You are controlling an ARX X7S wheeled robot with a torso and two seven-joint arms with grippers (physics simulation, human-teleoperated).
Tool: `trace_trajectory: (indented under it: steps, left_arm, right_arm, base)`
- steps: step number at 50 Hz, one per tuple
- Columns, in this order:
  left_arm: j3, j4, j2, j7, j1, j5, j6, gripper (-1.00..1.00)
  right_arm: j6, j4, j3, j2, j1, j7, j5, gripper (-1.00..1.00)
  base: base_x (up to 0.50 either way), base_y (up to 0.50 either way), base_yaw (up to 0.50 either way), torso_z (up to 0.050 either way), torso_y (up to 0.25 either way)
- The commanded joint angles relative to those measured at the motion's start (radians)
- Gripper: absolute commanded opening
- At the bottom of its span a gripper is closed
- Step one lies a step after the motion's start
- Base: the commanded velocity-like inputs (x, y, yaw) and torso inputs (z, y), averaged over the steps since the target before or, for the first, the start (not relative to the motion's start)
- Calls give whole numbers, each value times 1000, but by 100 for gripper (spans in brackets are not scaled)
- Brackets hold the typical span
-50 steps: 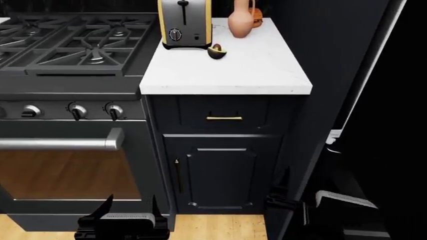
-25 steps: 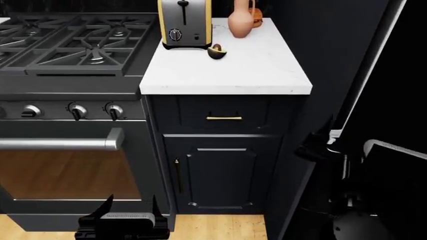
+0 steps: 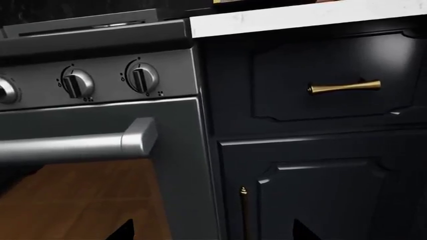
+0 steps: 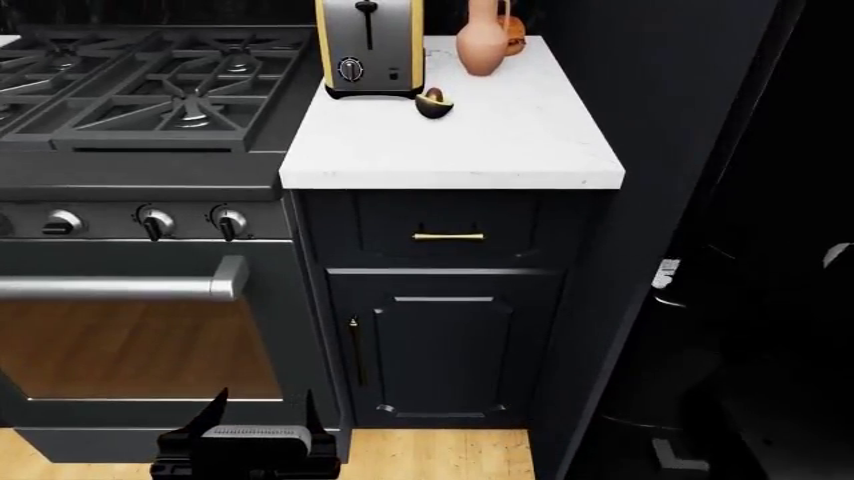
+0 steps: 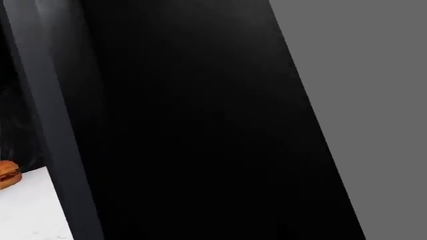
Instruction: Close the fridge doors
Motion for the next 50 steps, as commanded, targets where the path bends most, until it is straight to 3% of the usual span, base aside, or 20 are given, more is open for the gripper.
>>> trace_trajectory:
  steps: [1,24,42,50]
  left_arm:
    - [2,0,-1,0,0,0,2,100]
    - [4,-2,-2,-1,-3,-4,5,100]
    - [5,-3,-3,0,-3,-7,9,100]
    - [7,-5,-3,0,-4,-8,9,100]
  right_arm:
    - [7,8,120,16,52,78,5,100]
    - [132,109,112,90,232,33,51,100]
    - [212,503,-94,143,596,-175,-55,100]
    - [267,627,-99,153,677,-132,-97,100]
  base:
    - [0,0,0,0,0]
    - [0,0,0,0,0]
    - [1,0,0,1,0]
    - [0,0,0,0,0]
